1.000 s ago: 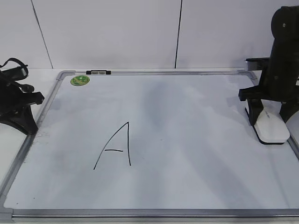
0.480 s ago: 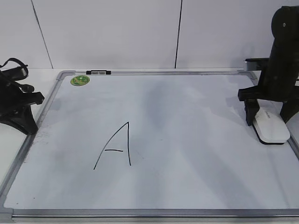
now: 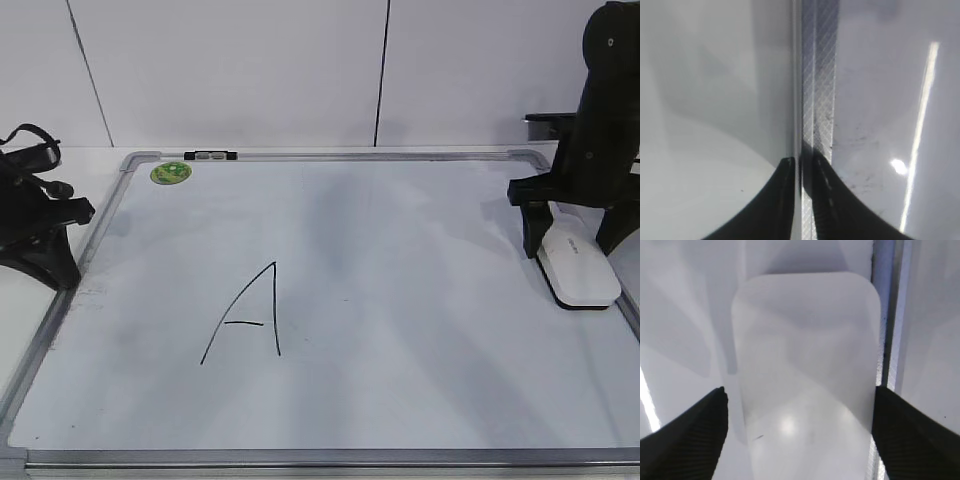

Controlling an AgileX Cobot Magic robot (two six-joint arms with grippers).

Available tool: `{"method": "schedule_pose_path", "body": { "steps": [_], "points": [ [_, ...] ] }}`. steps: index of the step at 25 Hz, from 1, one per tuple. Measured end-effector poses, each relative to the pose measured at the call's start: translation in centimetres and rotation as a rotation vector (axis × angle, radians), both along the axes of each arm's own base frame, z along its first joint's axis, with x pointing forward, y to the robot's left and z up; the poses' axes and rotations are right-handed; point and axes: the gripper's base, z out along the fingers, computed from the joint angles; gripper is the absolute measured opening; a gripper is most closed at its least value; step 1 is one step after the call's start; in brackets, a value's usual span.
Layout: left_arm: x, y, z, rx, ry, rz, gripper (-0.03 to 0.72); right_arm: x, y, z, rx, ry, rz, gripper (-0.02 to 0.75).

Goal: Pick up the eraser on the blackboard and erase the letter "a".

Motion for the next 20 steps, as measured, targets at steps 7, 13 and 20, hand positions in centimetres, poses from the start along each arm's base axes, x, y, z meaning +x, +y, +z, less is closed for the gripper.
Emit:
{"method": "schedule_pose_path", "body": {
  "steps": [7,13,20],
  "points": [
    [0.1,0.2,1.6,0.027,0.007,-0.045,0.307,0.0,0.0,0.0,0.005,0.000,-0.002,0.671],
    [0.8,0.2,4.9,0.034,-0.087,-0.053,0.359,0.0,0.0,0.0,0.005,0.000,-0.002,0.671],
    [0.5,0.4,8.8,0.060,-0.164,-0.062,0.412,-0.4,0.1,2.0,0.013,-0.048,-0.004,0.671]
  ]
}}
